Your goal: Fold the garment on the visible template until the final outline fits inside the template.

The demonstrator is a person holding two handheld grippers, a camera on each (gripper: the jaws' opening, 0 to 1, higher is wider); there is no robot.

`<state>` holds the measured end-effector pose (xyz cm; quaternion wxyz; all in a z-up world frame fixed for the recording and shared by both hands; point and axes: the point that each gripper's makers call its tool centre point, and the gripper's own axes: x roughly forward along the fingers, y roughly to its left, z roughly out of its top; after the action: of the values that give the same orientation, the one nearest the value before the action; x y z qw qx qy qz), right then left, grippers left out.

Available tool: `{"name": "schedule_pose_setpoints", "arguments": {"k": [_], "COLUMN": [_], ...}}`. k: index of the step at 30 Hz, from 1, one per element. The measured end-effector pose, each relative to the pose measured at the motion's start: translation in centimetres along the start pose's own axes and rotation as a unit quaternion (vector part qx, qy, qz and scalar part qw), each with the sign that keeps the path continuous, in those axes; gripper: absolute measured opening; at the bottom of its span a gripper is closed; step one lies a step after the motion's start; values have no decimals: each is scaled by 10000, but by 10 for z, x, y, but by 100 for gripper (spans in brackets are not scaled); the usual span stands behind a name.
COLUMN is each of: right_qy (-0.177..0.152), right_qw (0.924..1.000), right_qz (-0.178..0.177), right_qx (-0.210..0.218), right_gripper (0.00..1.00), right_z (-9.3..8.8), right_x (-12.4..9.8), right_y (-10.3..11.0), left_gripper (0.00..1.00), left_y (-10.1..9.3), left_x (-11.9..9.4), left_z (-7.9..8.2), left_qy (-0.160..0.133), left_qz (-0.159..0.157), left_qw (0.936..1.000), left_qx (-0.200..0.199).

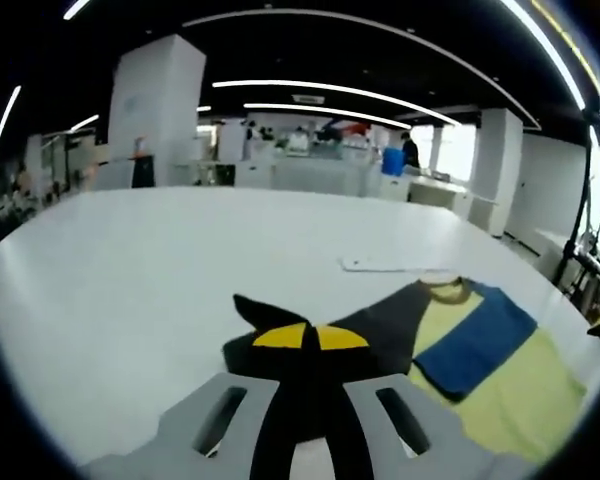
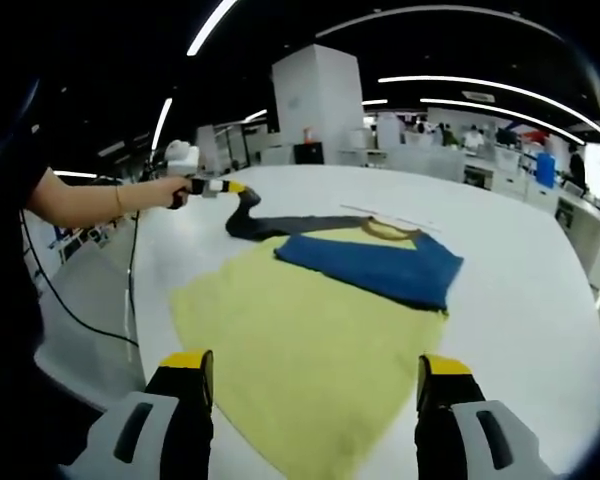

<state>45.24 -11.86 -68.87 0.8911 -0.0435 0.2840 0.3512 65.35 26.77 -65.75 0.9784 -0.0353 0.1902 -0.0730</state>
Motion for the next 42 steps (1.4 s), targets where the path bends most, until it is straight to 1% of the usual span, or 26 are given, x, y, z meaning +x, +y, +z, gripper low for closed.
{"name": "schedule_pose_setpoints", "arguments": {"k": [4,11,14,19,25,32,42], "right_qy": [9,-15,-1,-2,20,23,73], "right_qw": [10000,10000,10000,10000,10000,10000,9999], "right_qz": [4,21,3,-20,-29,-41,-66], "right_qx": [4,17,26,54,65,85,91], "right_gripper": [83,83,83,83,82,82,82], "right_z": [-1,0,-1,-2,-4,-5,-10], "right_x": [-1,-2,-3,-4,-5,-4,-6], "right_y": [0,3,3,2,1,0,-2], "left_gripper": [0,0,0,0,0,0,0], "left_y": [-12,-41,-51,-63,-83,-111,-152], "left_x": [5,12,14,18,24,32,43], "left_z": [3,10,12,15,23,31,34], "left_qy": [-6,-36,-23,-49,-135,-221,-269], "left_qz": [-131,-392,-501,-608,-722,-955,-1211], "left_qw": [9999,9992,9987,9981,9973,9952,9923], "left_qx": [-10,111,85,68,13,19,-28]}}
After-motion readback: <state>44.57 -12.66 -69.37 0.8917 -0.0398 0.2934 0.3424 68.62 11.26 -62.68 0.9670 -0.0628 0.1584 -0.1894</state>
